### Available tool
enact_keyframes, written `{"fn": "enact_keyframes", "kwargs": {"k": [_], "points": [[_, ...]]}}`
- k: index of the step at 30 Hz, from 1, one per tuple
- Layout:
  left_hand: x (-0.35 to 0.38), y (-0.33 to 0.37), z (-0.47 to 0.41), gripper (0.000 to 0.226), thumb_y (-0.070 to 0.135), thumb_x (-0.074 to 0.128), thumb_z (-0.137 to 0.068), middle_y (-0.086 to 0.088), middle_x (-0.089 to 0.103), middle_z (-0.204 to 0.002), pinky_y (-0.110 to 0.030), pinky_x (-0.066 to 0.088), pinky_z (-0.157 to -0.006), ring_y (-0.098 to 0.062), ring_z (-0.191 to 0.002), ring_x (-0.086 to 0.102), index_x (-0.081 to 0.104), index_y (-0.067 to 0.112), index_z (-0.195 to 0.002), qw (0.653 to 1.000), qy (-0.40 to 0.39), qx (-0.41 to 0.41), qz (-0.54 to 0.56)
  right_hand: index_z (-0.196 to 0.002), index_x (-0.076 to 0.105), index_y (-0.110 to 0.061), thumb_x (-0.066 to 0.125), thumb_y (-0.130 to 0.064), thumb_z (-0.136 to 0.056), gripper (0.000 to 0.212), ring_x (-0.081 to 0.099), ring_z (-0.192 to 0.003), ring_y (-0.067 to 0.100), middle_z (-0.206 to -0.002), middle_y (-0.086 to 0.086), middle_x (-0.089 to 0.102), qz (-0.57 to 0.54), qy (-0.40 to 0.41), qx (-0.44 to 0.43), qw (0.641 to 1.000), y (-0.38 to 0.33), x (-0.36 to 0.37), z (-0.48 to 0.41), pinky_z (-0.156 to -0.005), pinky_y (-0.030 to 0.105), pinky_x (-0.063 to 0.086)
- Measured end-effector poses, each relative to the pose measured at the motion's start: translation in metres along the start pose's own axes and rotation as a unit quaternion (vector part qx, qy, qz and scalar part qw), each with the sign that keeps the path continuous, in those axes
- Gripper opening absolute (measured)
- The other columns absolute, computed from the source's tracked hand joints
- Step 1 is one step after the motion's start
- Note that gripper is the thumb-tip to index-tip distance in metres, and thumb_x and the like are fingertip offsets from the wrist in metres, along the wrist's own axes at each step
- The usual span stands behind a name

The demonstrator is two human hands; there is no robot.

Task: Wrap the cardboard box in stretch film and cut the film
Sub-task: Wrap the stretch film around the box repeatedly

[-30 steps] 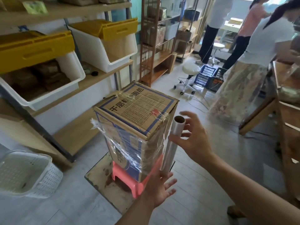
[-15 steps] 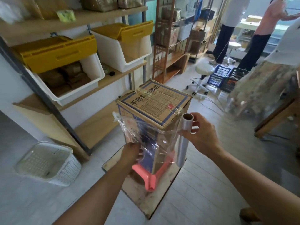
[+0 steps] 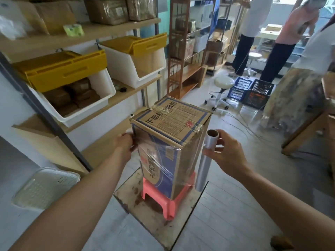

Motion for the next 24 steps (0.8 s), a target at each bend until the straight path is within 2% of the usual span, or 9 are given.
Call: {"fn": "enact_keyframes", "kwargs": {"k": [3, 7, 10, 13, 15, 17, 19, 21, 24], "points": [[-0.001, 0.013, -0.011, 0.03, 0.002, 0.038, -0.099, -0.012, 0.061, -0.09, -0.032, 0.052, -0.06, -0.017, -0.064, 0.056, 0.058, 0.003, -0.122, 1.0, 0.007, 0.015, -0.012, -0.11, 0.051, -0.024, 0.081, -0.009, -0.077, 0.047, 0.066, -0.089, 0.009, -0.098, -0.014, 0.063, -0.011, -0.034, 0.0, 0.999, 0.002, 0.012, 0.007, -0.075, 0.03, 0.06], [0.007, 0.022, -0.013, 0.021, 0.002, 0.041, -0.095, -0.008, 0.055, -0.076, -0.024, 0.046, -0.044, -0.016, -0.059, 0.047, 0.058, 0.013, -0.088, 1.0, -0.02, 0.013, -0.013, -0.117, 0.039, -0.021, 0.071, -0.006, -0.087, 0.046, 0.064, -0.098, 0.019, -0.103, -0.008, 0.058, -0.04, -0.065, 0.019, 0.997, 0.011, 0.024, 0.01, -0.083, 0.041, 0.057], [0.017, 0.021, -0.009, 0.027, 0.004, 0.039, -0.095, -0.009, 0.056, -0.081, -0.028, 0.045, -0.053, -0.018, -0.066, 0.05, 0.057, 0.015, -0.079, 0.999, -0.045, 0.004, -0.018, -0.113, 0.035, -0.025, 0.063, -0.003, -0.091, 0.042, 0.058, -0.106, 0.022, -0.11, -0.001, 0.048, -0.064, -0.089, 0.04, 0.993, 0.018, 0.029, 0.006, -0.082, 0.035, 0.058], [0.031, 0.026, 0.005, 0.035, 0.033, 0.037, -0.1, -0.004, 0.07, -0.092, -0.026, 0.051, -0.06, -0.017, -0.078, 0.063, 0.068, 0.018, -0.097, 0.99, -0.141, 0.017, -0.008, -0.113, 0.032, -0.024, 0.072, -0.006, -0.084, 0.052, 0.058, -0.095, 0.021, -0.105, 0.001, 0.047, -0.046, -0.079, 0.065, 0.994, 0.026, 0.031, -0.002, -0.069, 0.023, 0.057], [0.038, 0.032, 0.012, 0.066, 0.064, 0.028, -0.096, -0.005, 0.074, -0.108, -0.032, 0.056, -0.078, -0.019, -0.096, 0.07, 0.067, 0.017, -0.119, 0.972, -0.234, 0.037, -0.003, -0.115, 0.029, -0.02, 0.079, -0.012, -0.078, 0.063, 0.063, -0.088, 0.025, -0.101, 0.009, 0.055, -0.039, -0.078, 0.079, 0.993, 0.031, 0.033, -0.007, -0.064, 0.036, 0.06], [0.039, 0.038, 0.016, 0.079, 0.078, 0.028, -0.087, -0.005, 0.071, -0.12, -0.042, 0.051, -0.095, -0.022, -0.111, 0.067, 0.064, 0.022, -0.129, 0.96, -0.266, 0.065, -0.053, -0.113, 0.032, -0.021, 0.081, -0.015, -0.076, 0.062, 0.066, -0.086, 0.027, -0.099, 0.011, 0.059, -0.033, -0.079, 0.085, 0.993, 0.037, 0.036, -0.011, -0.063, 0.047, 0.06], [0.038, 0.041, 0.019, 0.065, 0.071, 0.044, -0.088, -0.004, 0.07, -0.121, -0.046, 0.048, -0.098, -0.026, -0.113, 0.065, 0.064, 0.023, -0.127, 0.955, -0.239, 0.099, -0.143, -0.109, 0.039, -0.023, 0.085, -0.018, -0.072, 0.059, 0.066, -0.087, 0.027, -0.097, 0.007, 0.061, -0.028, -0.079, 0.078, 0.993, 0.044, 0.036, -0.012, -0.065, 0.049, 0.059], [0.038, 0.041, 0.02, 0.055, 0.056, 0.06, -0.087, -0.006, 0.068, -0.122, -0.045, 0.046, -0.099, -0.027, -0.114, 0.061, 0.061, 0.018, -0.127, 0.966, -0.186, 0.099, -0.152, -0.104, 0.049, -0.023, 0.089, -0.017, -0.066, 0.056, 0.067, -0.088, 0.025, -0.096, 0.004, 0.064, -0.071, -0.071, 0.077, 0.992, 0.048, 0.032, -0.013, -0.067, 0.044, 0.06], [0.044, 0.039, 0.027, 0.04, 0.04, 0.061, -0.091, -0.009, 0.068, -0.121, -0.03, 0.055, -0.078, -0.017, -0.099, 0.068, 0.065, 0.012, -0.12, 0.972, -0.192, 0.087, -0.104, -0.105, 0.063, -0.021, 0.091, -0.01, -0.062, 0.052, 0.072, -0.085, 0.016, -0.096, -0.002, 0.072, -0.153, -0.054, 0.094, 0.982, 0.06, 0.025, -0.014, -0.067, 0.028, 0.059]]}}
Point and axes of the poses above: each hand's wrist, its own z-axis away from the middle knuckle, its own x-axis out of the palm, y = z × x, the point moved 7 cm from there along -z, towards the middle knuckle
